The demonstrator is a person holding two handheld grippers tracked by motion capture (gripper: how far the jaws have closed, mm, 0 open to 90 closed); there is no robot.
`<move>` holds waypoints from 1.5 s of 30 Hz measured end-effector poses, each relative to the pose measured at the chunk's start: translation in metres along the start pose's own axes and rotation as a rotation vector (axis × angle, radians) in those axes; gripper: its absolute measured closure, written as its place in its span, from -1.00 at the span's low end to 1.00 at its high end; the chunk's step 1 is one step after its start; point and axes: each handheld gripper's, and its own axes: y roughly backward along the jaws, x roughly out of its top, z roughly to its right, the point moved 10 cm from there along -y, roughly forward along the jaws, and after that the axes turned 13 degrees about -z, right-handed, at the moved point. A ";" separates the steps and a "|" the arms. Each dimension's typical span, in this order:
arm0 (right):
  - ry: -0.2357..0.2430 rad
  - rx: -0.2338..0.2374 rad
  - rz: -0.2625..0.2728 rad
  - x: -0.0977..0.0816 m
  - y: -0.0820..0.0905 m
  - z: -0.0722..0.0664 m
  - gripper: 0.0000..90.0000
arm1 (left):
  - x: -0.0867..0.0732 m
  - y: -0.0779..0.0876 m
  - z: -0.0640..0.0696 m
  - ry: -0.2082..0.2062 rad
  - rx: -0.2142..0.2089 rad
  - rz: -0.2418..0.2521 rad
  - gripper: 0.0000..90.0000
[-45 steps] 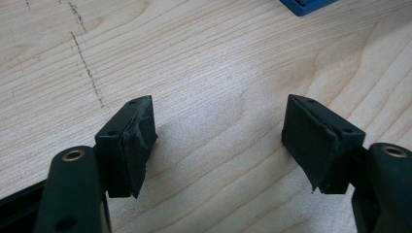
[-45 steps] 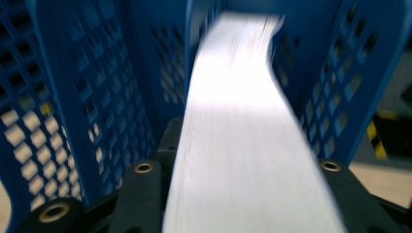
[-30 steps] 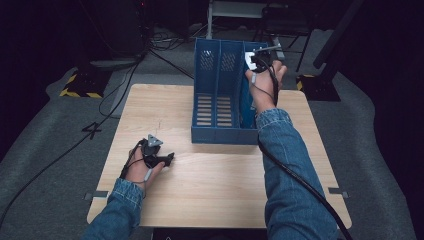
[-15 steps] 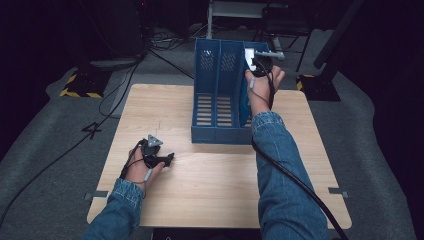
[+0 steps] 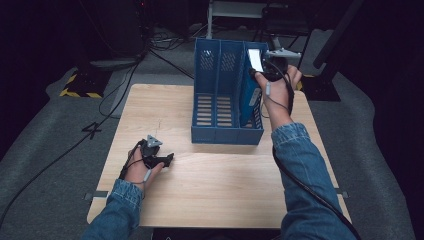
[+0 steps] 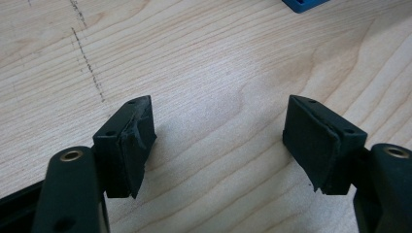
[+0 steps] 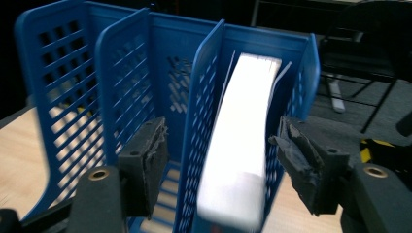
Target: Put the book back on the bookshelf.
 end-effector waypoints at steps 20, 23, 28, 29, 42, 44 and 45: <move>0.137 0.152 -0.080 -0.103 0.075 0.028 -0.32 | -0.006 0.003 -0.007 -0.014 -0.003 -0.008 -0.49; 0.154 0.149 -0.106 -0.120 0.079 0.036 -0.32 | -0.006 0.003 -0.007 -0.018 -0.002 -0.013 -0.52; 0.163 0.150 -0.162 -0.153 0.078 0.045 -0.32 | -0.005 0.002 -0.007 -0.018 -0.001 -0.015 -0.56; 0.167 0.145 -0.177 -0.160 0.077 0.047 -0.32 | -0.005 0.002 -0.007 -0.018 -0.002 -0.015 -0.57; 0.164 0.192 -0.279 -0.245 0.048 0.051 -0.32 | -0.005 0.002 -0.007 -0.022 -0.002 -0.016 -0.57; 0.132 0.208 -0.264 -0.261 0.041 0.051 -0.34 | -0.005 0.002 -0.007 -0.022 -0.001 -0.016 -0.57; 0.108 0.211 -0.263 -0.267 0.037 0.051 -0.34 | -0.005 0.002 -0.007 -0.022 -0.002 -0.016 -0.57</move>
